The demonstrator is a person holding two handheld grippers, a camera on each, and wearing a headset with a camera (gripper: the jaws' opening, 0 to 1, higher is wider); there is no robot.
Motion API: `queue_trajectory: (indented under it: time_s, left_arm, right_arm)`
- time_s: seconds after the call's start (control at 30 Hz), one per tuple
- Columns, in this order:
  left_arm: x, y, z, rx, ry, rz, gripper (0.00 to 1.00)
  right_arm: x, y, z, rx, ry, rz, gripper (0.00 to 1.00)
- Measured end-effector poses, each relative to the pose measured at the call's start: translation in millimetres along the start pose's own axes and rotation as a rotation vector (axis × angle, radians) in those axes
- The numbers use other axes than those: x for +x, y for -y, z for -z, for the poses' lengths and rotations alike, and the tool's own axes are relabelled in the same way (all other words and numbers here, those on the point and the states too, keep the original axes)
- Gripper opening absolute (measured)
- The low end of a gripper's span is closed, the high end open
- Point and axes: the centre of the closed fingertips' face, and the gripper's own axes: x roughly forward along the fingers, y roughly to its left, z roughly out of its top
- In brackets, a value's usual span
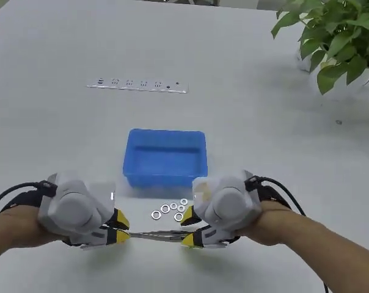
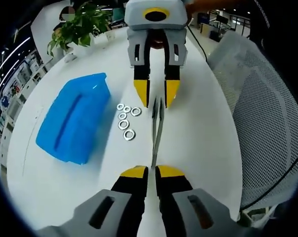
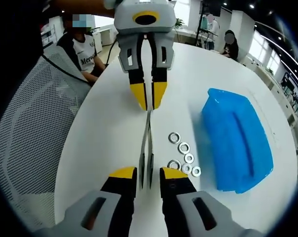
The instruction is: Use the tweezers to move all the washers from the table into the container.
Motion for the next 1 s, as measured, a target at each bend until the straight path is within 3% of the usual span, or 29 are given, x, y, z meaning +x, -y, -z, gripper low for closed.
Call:
queue_trajectory:
  time_s: [0.27,0.67,1.0]
  left_arm:
    - [7.9,1.9,1.2,0.01,-0.015,0.024,0.08]
    - [7.5,2.7,-1.5,0.018,-0.01,0.034,0.06]
    - [-5.9,3.6,-9.2,0.031,-0.002,0.021,0.06]
  right_arm:
    - [4.7,2.6,2.5,0.038,-0.01,0.0,0.14]
    - [4.2,3.5,2.9,0.019,-0.012,0.011,0.12]
    - [2.8,-1.5,0.4,0.011,0.001,0.016,0.14]
